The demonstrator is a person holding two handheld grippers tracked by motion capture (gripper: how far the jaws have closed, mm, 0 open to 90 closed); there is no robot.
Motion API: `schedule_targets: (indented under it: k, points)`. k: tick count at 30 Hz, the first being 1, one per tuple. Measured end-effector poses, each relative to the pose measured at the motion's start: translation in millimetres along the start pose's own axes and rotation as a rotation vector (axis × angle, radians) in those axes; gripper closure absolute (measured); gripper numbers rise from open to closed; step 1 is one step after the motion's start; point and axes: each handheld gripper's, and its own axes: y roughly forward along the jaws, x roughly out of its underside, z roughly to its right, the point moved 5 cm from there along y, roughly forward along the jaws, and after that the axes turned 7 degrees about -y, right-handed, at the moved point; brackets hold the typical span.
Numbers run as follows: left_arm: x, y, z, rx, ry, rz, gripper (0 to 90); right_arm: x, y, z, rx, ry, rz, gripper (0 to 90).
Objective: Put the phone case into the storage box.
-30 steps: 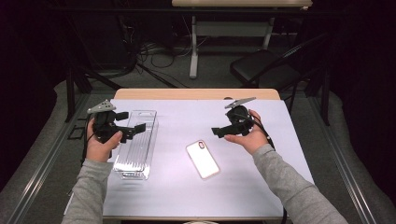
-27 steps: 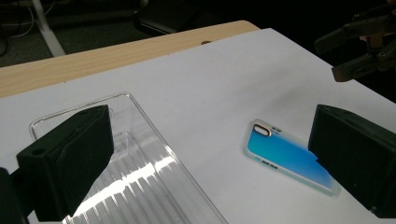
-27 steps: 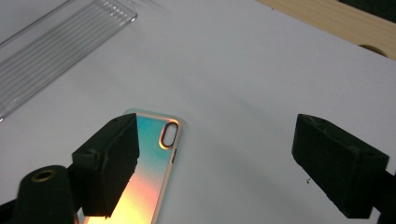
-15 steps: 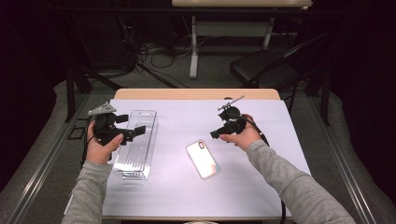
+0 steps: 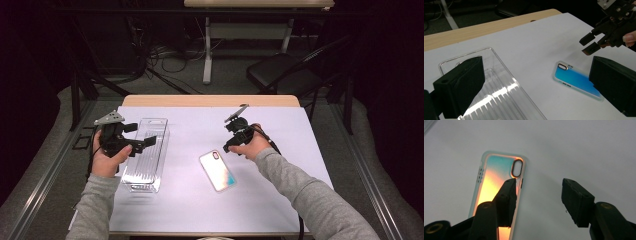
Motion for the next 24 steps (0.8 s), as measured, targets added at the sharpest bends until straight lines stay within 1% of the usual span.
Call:
schedule_targets:
  k: [1, 3, 4, 5, 6, 8, 9, 10, 11, 13, 14, 15, 16, 17, 19, 24]
  points:
    - [-0.1, -0.7, -0.2, 0.001, -0.002, 0.003, 0.5, 1.4, 3.3, -0.5, 0.015, -0.013, -0.019, 46.0]
    - [-0.2, -2.5, -1.0, -0.003, -0.008, 0.006, 0.5, 1.6, 4.3, -1.2, 0.018, -0.017, -0.027, 46.6]
    - [-0.4, -3.2, -1.5, -0.003, -0.010, 0.012, 0.6, 1.5, 6.1, -2.6, 0.028, -0.018, -0.040, 51.2]
    - [-0.5, -3.6, -1.7, -0.003, -0.011, 0.013, 0.6, 1.5, 6.1, -2.6, 0.028, -0.018, -0.040, 51.2]
    - [-0.5, -4.2, -1.9, -0.005, -0.014, 0.015, 0.6, 1.0, 7.4, -3.3, 0.025, -0.021, -0.033, 53.2]
    - [-0.6, -5.0, -2.2, -0.004, -0.013, 0.015, 0.9, 1.1, 11.5, -7.2, 0.018, -0.021, -0.053, 55.5]
    - [-0.6, -5.2, -2.2, -0.005, -0.012, 0.015, 0.9, 1.1, 11.5, -7.2, 0.018, -0.021, -0.053, 55.5]
    - [-0.5, -5.2, -2.2, -0.005, -0.012, 0.016, 0.9, 1.8, 13.1, -9.0, 0.012, -0.004, -0.070, 55.5]
    - [-0.5, -5.3, -2.3, -0.005, -0.013, 0.016, 0.9, 2.7, 13.9, -9.7, 0.006, -0.005, -0.094, 55.5]
    - [-0.5, -5.6, -2.4, -0.006, -0.014, 0.016, 1.0, 3.3, 17.1, -10.2, 0.011, -0.018, -0.104, 56.6]
    - [-0.5, -5.7, -2.3, -0.005, -0.017, 0.018, 1.1, 4.7, 20.3, -11.9, -0.008, 0.011, -0.113, 57.4]
    - [-0.5, -5.9, -2.4, -0.005, -0.018, 0.019, 1.1, 4.7, 20.3, -11.9, -0.008, 0.011, -0.113, 57.4]
    - [-0.6, -6.2, -2.6, -0.004, -0.017, 0.019, 1.1, 5.8, 22.6, -14.1, -0.021, 0.034, -0.127, 60.5]
    - [-0.6, -6.5, -2.7, -0.005, -0.017, 0.018, 1.1, 5.8, 22.6, -14.1, -0.021, 0.034, -0.127, 60.5]
    - [-0.6, -6.8, -2.8, -0.006, -0.019, 0.019, 1.2, 7.1, 25.0, -15.5, -0.039, 0.055, -0.142, 60.6]
    - [-0.2, -6.0, -2.5, -0.005, -0.024, 0.019, 1.2, 8.3, 28.2, -16.5, -0.043, 0.075, -0.152, 60.6]
